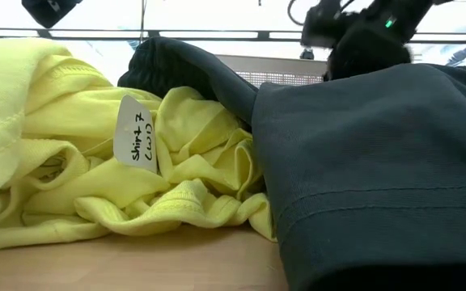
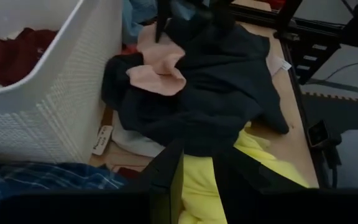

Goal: Sort clothes
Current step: Put the pink sock into the white bin

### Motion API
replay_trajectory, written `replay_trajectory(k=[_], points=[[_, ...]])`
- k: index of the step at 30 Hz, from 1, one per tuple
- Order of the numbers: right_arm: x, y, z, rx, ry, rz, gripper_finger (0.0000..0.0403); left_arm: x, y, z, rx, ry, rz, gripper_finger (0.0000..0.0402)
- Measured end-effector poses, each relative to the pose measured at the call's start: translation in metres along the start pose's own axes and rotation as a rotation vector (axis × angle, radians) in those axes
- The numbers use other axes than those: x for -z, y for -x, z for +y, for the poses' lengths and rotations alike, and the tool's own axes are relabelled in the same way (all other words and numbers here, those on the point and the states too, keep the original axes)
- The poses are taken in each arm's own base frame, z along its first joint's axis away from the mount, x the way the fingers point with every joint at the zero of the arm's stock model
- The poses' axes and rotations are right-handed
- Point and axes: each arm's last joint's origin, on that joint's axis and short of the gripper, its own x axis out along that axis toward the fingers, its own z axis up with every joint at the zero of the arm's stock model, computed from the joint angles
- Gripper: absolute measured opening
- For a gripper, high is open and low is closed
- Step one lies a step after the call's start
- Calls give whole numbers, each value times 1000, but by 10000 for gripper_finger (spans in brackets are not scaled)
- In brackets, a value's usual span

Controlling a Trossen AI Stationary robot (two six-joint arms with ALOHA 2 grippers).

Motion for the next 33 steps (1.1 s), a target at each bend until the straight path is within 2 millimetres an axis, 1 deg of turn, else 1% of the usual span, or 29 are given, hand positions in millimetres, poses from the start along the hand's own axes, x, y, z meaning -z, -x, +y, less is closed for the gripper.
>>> replay_trajectory(k=[2,4,5,6,7,10,14,19,23,25,28,30,33], points=[[0,-7,-2,23,-25,14,137,2,1,-2,2,5,6,90],[-4,-7,-3,28,-41,18,80,3,2,-2,1,24,13,90],[-8,-4,-3,25,-43,17,45,4,2,-1,-6,31,21,90],[-13,1,-2,20,-38,21,24,6,2,0,-12,38,32,90],[-17,8,-2,17,-35,32,16,7,3,0,-20,38,43,90],[-33,35,-1,25,-39,67,12,12,3,3,-48,33,81,90],[-61,85,-3,66,-25,72,5,18,2,5,-76,-11,133,90],[-97,147,-15,103,-53,-50,3,21,1,5,-63,-60,152,90],[-123,182,-34,141,-69,-187,2,22,0,5,-63,-63,153,90],[-134,194,-44,167,-53,-254,2,22,0,5,-62,-63,152,90],[-151,202,-61,199,-58,-339,3,22,0,5,-62,-63,152,90],[-160,202,-74,230,-71,-382,4,22,-1,5,-65,-63,151,90],[-170,197,-96,254,-99,-412,9,20,-2,7,-119,-32,108,90]])
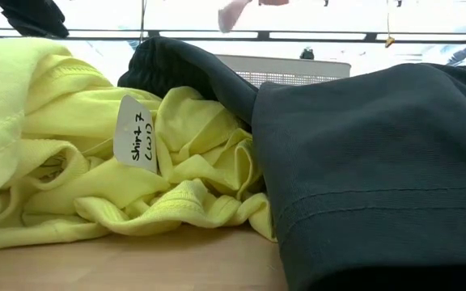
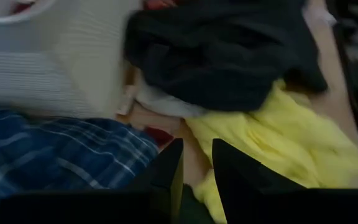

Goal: Sort clothes
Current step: Put the pink sock into the white bin

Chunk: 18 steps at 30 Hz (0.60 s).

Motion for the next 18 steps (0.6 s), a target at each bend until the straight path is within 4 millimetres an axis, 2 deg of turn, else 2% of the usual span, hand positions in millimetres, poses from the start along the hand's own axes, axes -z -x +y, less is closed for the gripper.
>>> replay_trajectory(k=[5,11,15,18], points=[[0,-25,-30,-10,-53,46,20,-3,-2,5,-85,31,-66,111],[4,-48,-57,-62,-137,74,22,-4,-7,5,-124,31,-67,178],[6,-59,-66,-62,-150,91,25,-4,-11,3,-137,-7,-59,214],[7,-69,-66,-53,-138,106,32,-5,-13,0,-133,7,-67,222]])
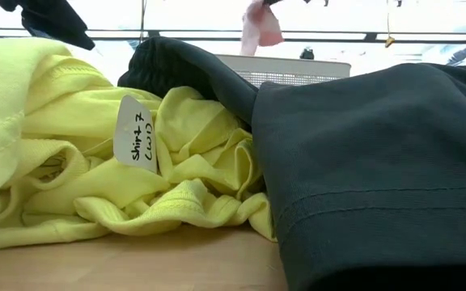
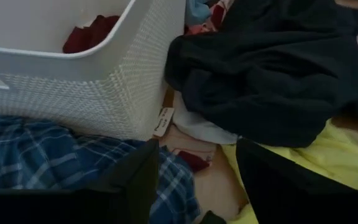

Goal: Sort clothes
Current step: Put the pink sock into the white bin, then put the blue checkered shirt into the white bin

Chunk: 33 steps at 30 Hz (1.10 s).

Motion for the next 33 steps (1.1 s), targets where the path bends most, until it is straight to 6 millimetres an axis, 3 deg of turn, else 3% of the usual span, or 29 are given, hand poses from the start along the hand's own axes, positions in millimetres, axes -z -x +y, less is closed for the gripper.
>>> replay_trajectory(k=[7,12,21,27,33], points=[[6,-29,7,-40,100,68,96,0,-3,5,-32,67,23,216],[8,-35,5,-1,110,86,162,3,-10,18,-133,179,94,208],[11,-11,4,-21,104,114,245,1,-26,41,-306,229,142,207],[23,-1,8,-31,71,232,268,18,-44,57,-401,235,200,207],[34,9,16,-35,1,334,274,40,-69,60,-297,335,247,207]])
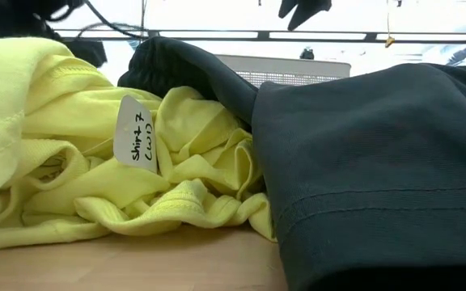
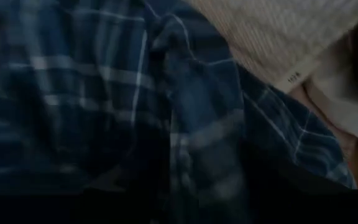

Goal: Sort clothes
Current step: Put the blue checkered shirt into the white bin

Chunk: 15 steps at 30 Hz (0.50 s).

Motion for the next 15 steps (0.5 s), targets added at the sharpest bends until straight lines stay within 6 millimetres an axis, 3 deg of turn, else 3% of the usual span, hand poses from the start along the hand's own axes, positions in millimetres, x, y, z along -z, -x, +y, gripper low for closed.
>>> replay_trajectory(k=[4,8,9,15], points=[[10,5,15,-55,-62,68,272,9,-14,2,72,14,57,167],[22,14,36,-27,-22,93,269,7,-9,3,87,-10,76,33],[26,17,41,-10,-9,92,268,3,-5,1,97,-10,73,19],[48,40,68,73,31,55,263,-32,36,-4,109,-61,46,4]])
